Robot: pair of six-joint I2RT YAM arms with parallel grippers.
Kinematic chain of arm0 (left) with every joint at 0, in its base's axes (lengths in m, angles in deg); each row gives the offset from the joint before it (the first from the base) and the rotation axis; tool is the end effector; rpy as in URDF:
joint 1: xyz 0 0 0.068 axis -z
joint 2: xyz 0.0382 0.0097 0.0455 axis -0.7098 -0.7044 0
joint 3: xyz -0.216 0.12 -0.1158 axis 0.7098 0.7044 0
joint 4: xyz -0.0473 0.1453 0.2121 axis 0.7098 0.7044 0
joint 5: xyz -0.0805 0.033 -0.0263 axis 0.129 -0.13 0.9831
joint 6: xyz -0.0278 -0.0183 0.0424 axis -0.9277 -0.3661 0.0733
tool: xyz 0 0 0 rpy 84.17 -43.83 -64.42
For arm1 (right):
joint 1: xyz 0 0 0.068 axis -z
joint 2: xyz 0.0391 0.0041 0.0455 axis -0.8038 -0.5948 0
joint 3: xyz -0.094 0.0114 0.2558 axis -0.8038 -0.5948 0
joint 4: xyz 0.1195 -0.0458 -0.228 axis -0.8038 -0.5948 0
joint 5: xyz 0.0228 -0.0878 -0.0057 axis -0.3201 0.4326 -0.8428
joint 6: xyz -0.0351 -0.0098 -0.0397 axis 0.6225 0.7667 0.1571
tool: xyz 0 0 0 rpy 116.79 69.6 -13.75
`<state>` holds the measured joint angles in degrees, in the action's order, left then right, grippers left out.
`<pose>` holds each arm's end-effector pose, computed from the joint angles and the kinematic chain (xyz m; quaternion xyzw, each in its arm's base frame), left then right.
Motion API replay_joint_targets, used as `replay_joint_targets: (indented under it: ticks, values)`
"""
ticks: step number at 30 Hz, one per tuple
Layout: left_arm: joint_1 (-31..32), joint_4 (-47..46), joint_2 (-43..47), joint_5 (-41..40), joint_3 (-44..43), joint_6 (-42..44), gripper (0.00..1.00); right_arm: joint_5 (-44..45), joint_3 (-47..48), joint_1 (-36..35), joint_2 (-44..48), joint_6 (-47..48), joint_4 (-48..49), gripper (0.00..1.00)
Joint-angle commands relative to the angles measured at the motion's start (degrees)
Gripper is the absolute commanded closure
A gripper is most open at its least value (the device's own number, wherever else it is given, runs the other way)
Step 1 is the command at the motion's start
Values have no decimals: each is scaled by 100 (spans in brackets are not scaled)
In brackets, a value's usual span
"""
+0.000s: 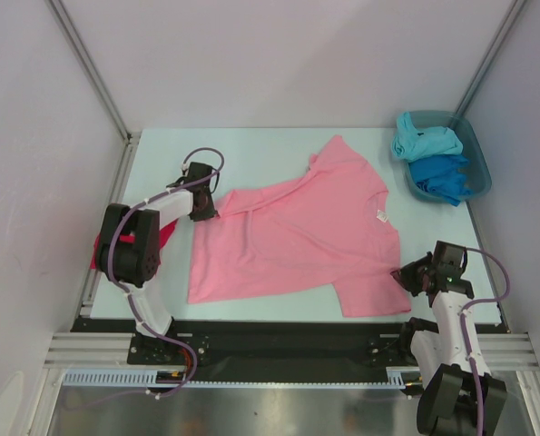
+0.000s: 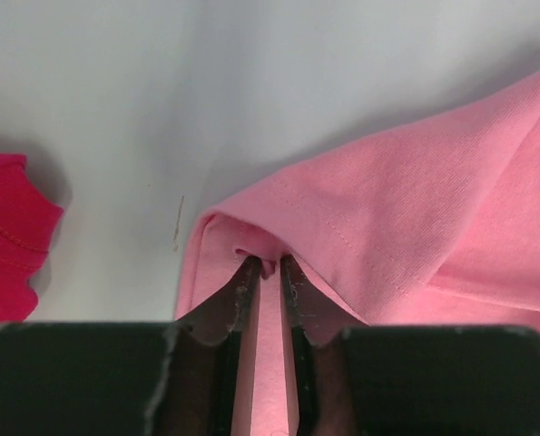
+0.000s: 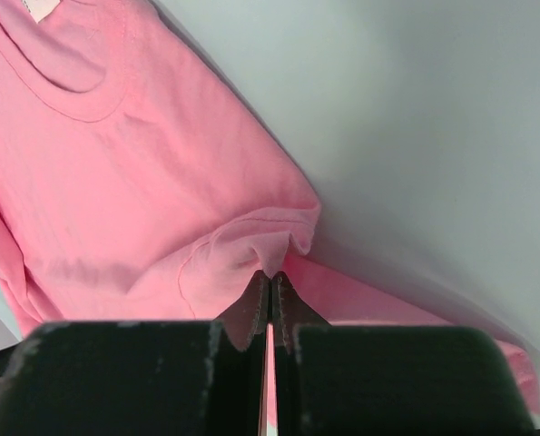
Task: Fold and stack the t-shirts
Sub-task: Flatten the tshirt out
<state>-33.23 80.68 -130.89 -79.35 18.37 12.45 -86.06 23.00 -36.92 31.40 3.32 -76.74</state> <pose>0.3608 -0.0684 0.1616 -0.1281 0.9527 0.0258 0.2743 0.1382 -0.0328 0.1641 0.4661 0.8254 0.1818 0.2616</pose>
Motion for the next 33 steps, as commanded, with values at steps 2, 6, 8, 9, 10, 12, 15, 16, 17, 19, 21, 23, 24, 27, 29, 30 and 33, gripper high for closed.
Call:
replay_joint_targets:
  ticks: [2, 6, 8, 9, 10, 12, 15, 16, 17, 19, 21, 23, 24, 27, 29, 30, 33]
  values:
    - [31, -116, 407, 143, -130, -11, 85, -111, -87, 21, 37, 5, 213, 100]
    - [111, -98, 696, 301, -130, -108, 92, -102, -122, 12, 37, 14, 257, 100]
    - [163, -107, 898, 363, -156, -178, 97, -94, -131, 12, 46, 23, 266, 100]
    - [181, -98, 960, 433, -174, -222, 99, -85, -148, 3, 54, 31, 266, 100]
    - [190, -89, 996, 477, -209, -240, 100, -85, -149, 3, 37, 31, 275, 100]
    - [216, -80, 1101, 504, -340, -266, 100, -85, -166, 3, 55, 14, 266, 100]
    - [225, 16, 1110, 522, -577, -310, 100, -94, -175, 3, 46, 5, 283, 100]
    - [234, 51, 1101, 530, -630, -319, 100, -94, -166, 3, 72, 5, 275, 100]
    - [225, 60, 1075, 530, -718, -319, 99, -94, -166, 3, 63, 5, 275, 100]
    - [225, 95, 1031, 530, -771, -372, 100, -94, -166, 3, 72, 5, 266, 100]
    - [225, 104, 987, 530, -807, -450, 100, -85, -166, 3, 72, 14, 249, 100]
    - [208, 122, 952, 522, -780, -547, 100, -76, -166, 3, 72, 14, 248, 100]
    - [199, 130, 952, 504, -771, -600, 100, -67, -166, 3, 63, 23, 248, 100]
    - [102, 140, 1004, 495, -614, -1064, 100, -59, -157, 3, 63, 31, 248, 100]
    - [15, 78, 1101, 504, -447, -1233, 100, -59, -157, 3, 63, 23, 257, 100]
    - [-3, 43, 1136, 478, -403, -1320, 100, -59, -157, 3, 72, 23, 240, 100]
    - [-56, -45, 1207, 451, -376, -1365, 100, -50, -166, 3, 81, 40, 222, 100]
